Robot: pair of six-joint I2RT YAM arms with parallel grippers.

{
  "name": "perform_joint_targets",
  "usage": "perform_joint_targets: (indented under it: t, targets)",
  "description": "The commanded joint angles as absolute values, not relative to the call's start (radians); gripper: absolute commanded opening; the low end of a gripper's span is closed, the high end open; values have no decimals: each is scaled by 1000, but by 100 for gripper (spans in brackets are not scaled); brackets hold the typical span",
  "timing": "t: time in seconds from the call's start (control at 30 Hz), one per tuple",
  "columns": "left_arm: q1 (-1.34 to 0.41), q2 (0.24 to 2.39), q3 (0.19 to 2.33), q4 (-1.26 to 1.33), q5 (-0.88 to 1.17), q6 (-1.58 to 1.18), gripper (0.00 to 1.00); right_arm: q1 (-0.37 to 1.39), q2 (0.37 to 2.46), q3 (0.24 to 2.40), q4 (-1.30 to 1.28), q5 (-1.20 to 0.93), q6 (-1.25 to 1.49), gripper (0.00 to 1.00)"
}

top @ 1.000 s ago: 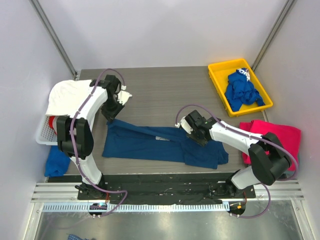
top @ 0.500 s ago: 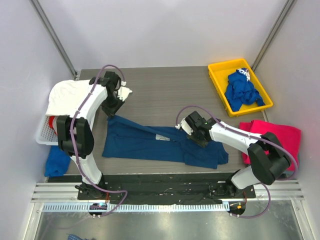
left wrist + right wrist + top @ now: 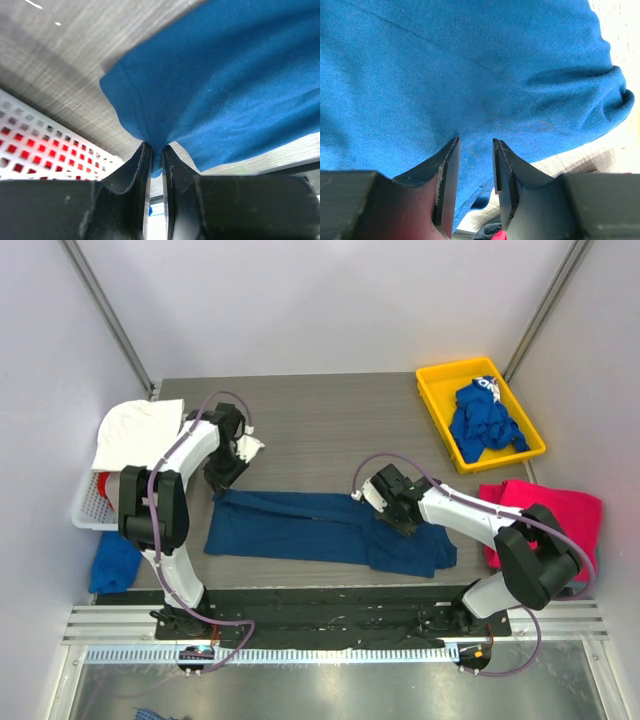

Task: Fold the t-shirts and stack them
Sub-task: Fold the other side of the tshirt into a rectangle, then rotate the tshirt 90 degrees

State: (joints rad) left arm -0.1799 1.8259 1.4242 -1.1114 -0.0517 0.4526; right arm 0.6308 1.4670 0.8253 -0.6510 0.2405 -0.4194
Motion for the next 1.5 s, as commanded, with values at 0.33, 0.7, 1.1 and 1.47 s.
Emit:
perform_joint_targets:
  t: [0.33,0.7,1.1,1.47]
  targets:
    - [-173,1747,1332,-1141,-40,489,18,626,1474,833,-640,239,-426,39]
    - [-172,1738,1250,-1108,-74,495,35,627,1482,834,-644,241,-431,38]
    - [-173,1677,1264,-1071,-35,473,82,627,1468,836,-629,248,-428,41]
    - [-192,1703,1296,-1065,81,440,100,626,1448,833,-608,284,-439,68]
